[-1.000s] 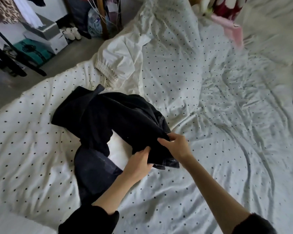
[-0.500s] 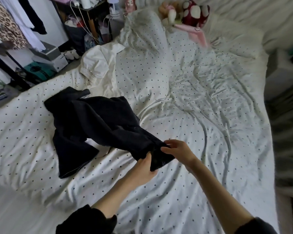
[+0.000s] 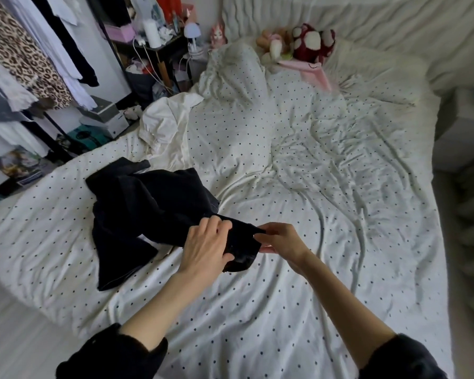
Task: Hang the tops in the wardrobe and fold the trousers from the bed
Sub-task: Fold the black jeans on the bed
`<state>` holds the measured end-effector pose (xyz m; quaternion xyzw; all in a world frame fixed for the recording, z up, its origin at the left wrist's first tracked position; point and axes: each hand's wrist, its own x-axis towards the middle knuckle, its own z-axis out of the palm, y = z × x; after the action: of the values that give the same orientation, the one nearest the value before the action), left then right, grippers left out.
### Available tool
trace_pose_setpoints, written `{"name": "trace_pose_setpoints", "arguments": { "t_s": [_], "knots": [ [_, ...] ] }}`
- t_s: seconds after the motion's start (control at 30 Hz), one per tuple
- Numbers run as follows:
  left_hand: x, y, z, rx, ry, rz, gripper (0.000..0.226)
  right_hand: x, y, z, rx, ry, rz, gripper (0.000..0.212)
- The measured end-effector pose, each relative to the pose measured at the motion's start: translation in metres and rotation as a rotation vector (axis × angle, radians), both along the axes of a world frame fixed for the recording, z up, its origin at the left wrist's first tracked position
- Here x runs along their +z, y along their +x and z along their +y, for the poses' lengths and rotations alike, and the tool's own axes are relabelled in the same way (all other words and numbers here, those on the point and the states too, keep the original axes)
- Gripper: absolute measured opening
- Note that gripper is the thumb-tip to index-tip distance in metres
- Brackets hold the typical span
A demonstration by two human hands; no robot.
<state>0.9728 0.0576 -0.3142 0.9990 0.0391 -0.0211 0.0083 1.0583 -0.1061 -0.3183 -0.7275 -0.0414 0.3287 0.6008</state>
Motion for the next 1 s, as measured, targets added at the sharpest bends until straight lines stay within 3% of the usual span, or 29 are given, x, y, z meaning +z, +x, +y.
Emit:
{"name": "trace_pose_setpoints", "arguments": {
  "t_s": [0.07,0.23,0.43,0.7,0.8,0.87,1.0],
  "knots": [
    [-0.009,0.007,0.005,-0.07,0.031,0.12,0.076,-0.001,0.001,0.004,0.035,0.034,0.045,0.014],
    [-0.037,0.012,0.021,0.061,0.056,0.185,0.043,-0.031,-0.002,0.007,0.053,0.021,0.177,0.014],
    [-0.074,-0.032,0.082,0.182,0.025,0.465,0.052,-0.089,-0.008,0.037,0.096,-0.23,0.233,0.026],
    [-0.086,-0.058,0.146,0.175,-0.222,0.471,0.053,-0.128,0.035,0.139,0.184,-0.373,0.1,0.054],
    [-0.096,-0.053,0.151,0.182,-0.296,0.471,0.057,-0.137,0.055,0.172,0.05,-0.135,0.386,0.048],
    [-0.102,-0.053,0.15,0.166,-0.321,0.486,0.059,-0.141,0.063,0.184,0.012,-0.14,0.508,0.043],
    [-0.11,-0.06,0.15,0.109,-0.308,0.499,0.061,-0.161,0.063,0.2,0.215,-0.334,0.378,0.049]
  ]
}}
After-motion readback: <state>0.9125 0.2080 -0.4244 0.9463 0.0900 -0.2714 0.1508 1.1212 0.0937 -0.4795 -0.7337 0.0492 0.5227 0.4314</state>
